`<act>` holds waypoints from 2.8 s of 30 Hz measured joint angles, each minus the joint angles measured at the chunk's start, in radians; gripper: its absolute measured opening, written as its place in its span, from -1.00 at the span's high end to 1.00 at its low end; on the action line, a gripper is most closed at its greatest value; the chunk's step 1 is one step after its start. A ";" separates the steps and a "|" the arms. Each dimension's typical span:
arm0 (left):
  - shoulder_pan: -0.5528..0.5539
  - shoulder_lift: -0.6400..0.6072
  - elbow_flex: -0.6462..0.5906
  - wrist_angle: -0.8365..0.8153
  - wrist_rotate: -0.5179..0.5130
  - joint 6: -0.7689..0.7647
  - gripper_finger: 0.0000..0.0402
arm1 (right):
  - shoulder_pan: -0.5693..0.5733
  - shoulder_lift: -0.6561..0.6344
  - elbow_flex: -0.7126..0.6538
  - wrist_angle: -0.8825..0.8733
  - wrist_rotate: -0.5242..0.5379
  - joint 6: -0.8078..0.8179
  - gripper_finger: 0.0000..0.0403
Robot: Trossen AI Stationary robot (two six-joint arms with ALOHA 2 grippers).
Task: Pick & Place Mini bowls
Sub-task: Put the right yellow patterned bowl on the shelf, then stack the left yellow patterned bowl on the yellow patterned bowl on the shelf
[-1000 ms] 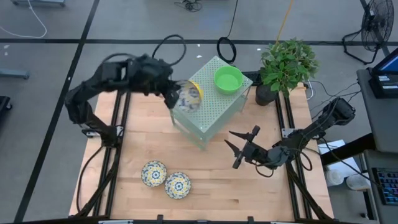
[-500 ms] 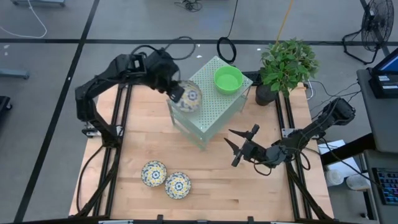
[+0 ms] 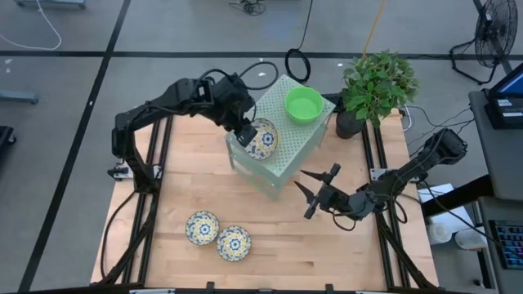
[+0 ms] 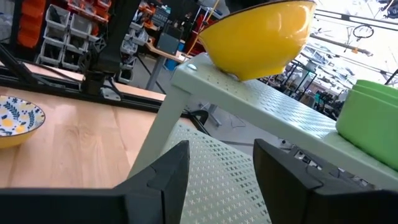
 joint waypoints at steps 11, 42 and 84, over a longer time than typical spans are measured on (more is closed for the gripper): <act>-0.009 -0.019 -0.003 0.057 -0.014 0.033 0.82 | 0.000 0.000 0.000 -0.003 0.000 0.000 0.18; -0.034 -0.019 0.135 0.085 -0.021 0.121 -0.14 | 0.000 0.000 0.000 -0.004 0.000 0.011 0.18; -0.866 -0.286 -1.094 0.151 -0.331 -0.755 0.49 | 0.031 0.001 -0.001 -0.105 0.000 0.150 0.18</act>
